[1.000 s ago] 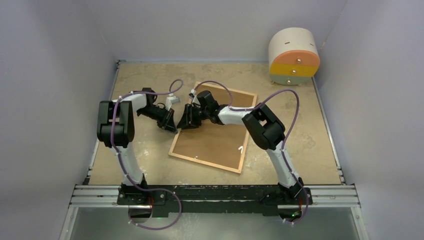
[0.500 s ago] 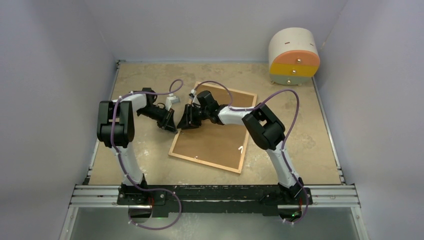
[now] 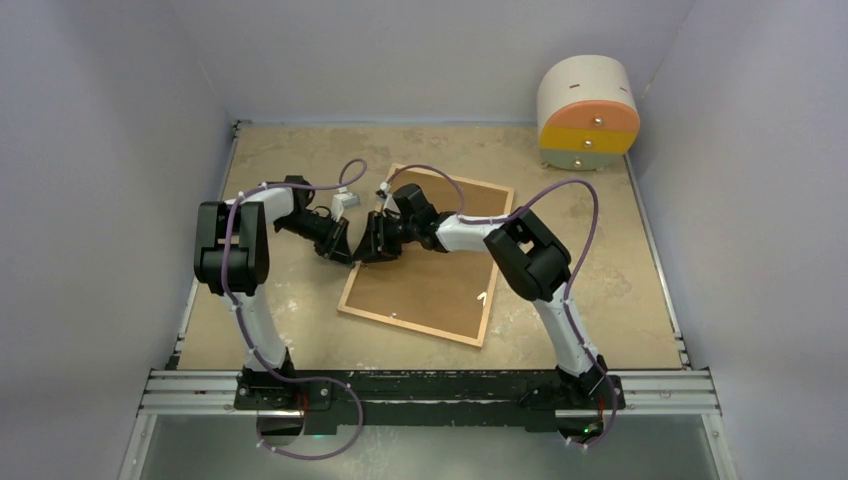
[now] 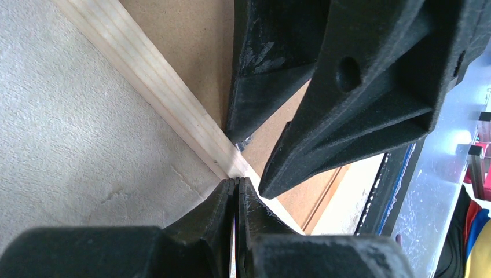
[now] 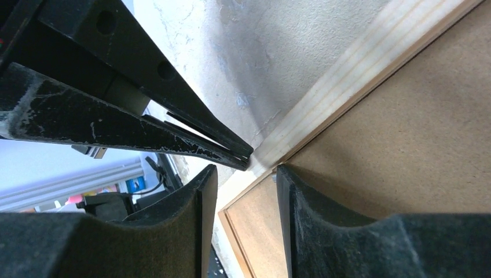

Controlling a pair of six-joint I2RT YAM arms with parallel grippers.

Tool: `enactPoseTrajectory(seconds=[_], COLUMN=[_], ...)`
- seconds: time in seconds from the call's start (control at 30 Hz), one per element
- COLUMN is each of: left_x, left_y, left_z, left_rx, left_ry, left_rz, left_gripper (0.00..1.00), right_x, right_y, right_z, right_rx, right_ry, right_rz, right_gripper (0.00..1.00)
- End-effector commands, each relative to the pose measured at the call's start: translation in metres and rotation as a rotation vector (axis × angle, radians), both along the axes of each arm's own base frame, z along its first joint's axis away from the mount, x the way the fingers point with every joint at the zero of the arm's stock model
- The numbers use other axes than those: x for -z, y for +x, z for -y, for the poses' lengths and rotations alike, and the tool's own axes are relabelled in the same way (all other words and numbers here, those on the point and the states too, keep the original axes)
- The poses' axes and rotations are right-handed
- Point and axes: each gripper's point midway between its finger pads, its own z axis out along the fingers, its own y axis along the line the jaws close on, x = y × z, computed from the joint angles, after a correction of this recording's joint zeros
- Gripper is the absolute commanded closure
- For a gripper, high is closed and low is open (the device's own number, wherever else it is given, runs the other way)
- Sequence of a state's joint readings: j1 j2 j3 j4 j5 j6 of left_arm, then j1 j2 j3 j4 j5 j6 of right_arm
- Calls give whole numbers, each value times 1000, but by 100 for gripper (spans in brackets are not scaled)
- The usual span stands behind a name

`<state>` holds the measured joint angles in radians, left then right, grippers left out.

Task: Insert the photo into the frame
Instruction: Install the photo frame at the center of the board.

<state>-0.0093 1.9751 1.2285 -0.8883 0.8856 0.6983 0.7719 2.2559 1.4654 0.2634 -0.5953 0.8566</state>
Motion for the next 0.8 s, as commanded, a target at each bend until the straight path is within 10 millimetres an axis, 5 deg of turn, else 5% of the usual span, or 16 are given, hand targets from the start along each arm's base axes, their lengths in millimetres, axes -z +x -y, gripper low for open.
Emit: enactPoseTrajectory(seconds=[0.0, 0.2, 0.37, 0.57, 0.77], left_x=[8, -13, -17, -12, -2], left_y=[19, 71, 108, 129, 129], left_z=[0, -1, 11, 28, 41], left_rx=[29, -108, -166, -164, -132], left_ry=[54, 40, -35, -89, -103], left_rz=[100, 157, 142, 125, 103], left_gripper=[93, 57, 43, 47, 70], right_x=[-2, -51, -46, -24, -14], right_y=[12, 106, 148, 169, 180], right_z=[17, 58, 89, 94, 87], right_rx=[24, 204, 304, 337, 353], right_ry=[-47, -9, -32, -61, -44], right_rz=[-39, 110, 115, 96, 76], right_gripper=[52, 42, 38, 43, 49])
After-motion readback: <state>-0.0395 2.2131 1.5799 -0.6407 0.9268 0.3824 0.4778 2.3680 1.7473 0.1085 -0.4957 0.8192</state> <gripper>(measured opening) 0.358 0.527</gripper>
